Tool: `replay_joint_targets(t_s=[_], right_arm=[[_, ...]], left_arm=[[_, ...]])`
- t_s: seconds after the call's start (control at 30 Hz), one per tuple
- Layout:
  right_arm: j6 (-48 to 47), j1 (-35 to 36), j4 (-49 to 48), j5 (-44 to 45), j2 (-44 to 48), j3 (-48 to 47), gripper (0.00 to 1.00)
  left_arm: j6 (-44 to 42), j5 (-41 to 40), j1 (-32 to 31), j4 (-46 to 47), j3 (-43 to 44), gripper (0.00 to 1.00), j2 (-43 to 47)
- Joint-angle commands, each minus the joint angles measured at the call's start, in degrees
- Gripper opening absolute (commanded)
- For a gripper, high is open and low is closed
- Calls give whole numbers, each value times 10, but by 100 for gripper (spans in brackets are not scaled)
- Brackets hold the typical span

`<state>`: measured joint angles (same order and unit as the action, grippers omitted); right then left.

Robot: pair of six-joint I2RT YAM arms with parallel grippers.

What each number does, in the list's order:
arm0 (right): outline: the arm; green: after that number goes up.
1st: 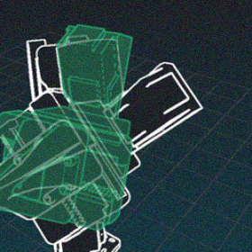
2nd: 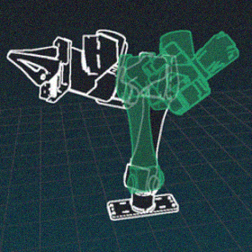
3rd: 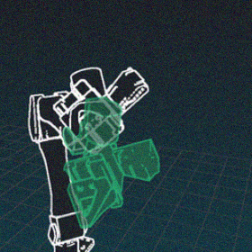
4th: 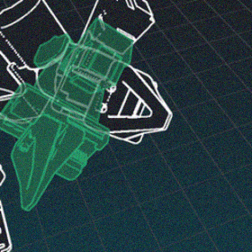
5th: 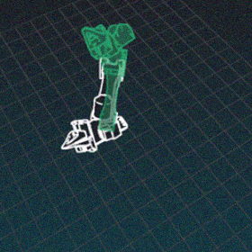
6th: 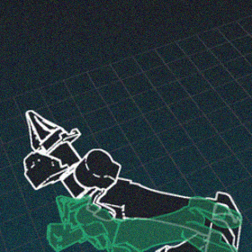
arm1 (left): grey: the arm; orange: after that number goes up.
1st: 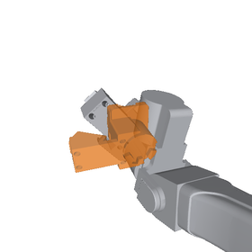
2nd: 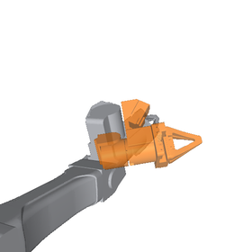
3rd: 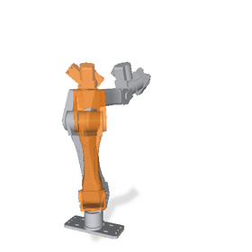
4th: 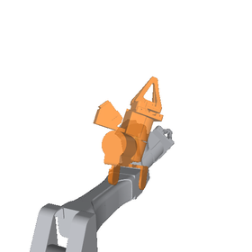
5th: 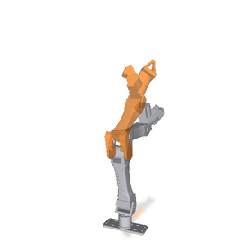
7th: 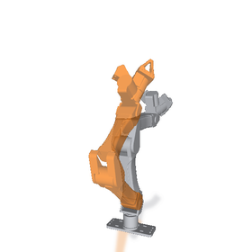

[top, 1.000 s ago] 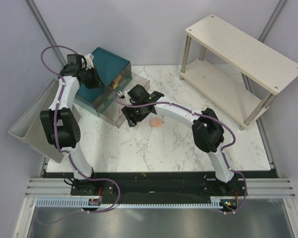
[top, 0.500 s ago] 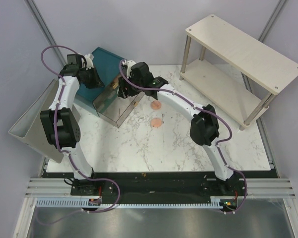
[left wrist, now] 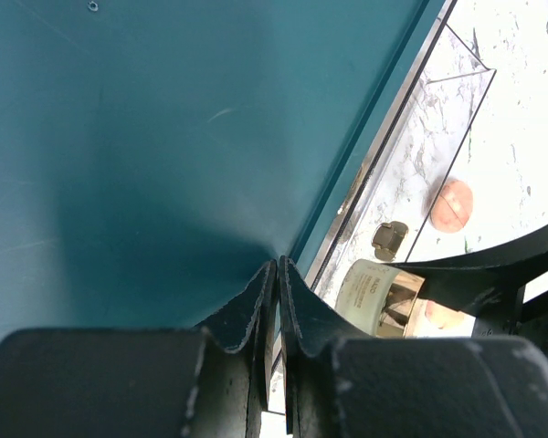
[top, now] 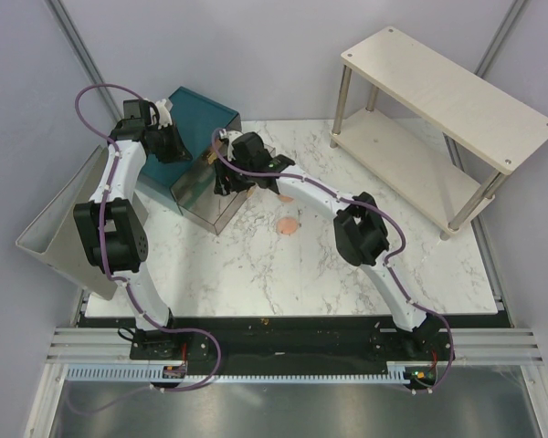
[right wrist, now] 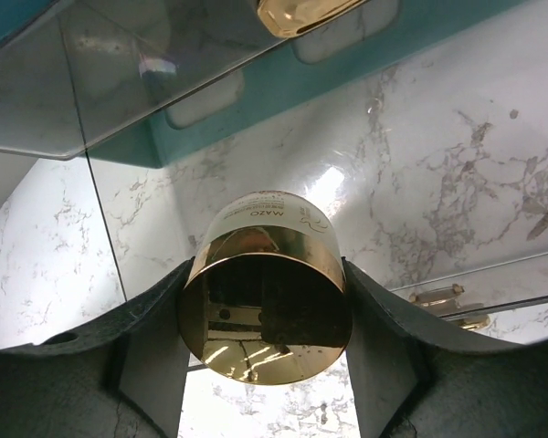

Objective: Organize the makeup

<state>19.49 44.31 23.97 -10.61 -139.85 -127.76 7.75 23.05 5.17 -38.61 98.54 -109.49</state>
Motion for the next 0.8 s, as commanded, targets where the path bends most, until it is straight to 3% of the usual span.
replay_joint_targets(t_s=[0.0,0.17,0.47,0.57,0.77], right_arm=[[8,9,-39,-9,8,-14,65],[13,9,-43,-12,5,-13,79],[12,5,-44,19,40,-8,82],[-1,-5,-47,80,95,30,82],[-9,-50,-104,207,222,220,80]], left_arm=[[-18,-2,-10,-127,-44,14,-46],[-19,-1,-10,-127,-44,14,-45],[-19,-3,-10,-127,-43,15,-43],[-19,-3,-11,-127,-45,15,-42],[-24,-7,-11,-127,-46,15,-40]])
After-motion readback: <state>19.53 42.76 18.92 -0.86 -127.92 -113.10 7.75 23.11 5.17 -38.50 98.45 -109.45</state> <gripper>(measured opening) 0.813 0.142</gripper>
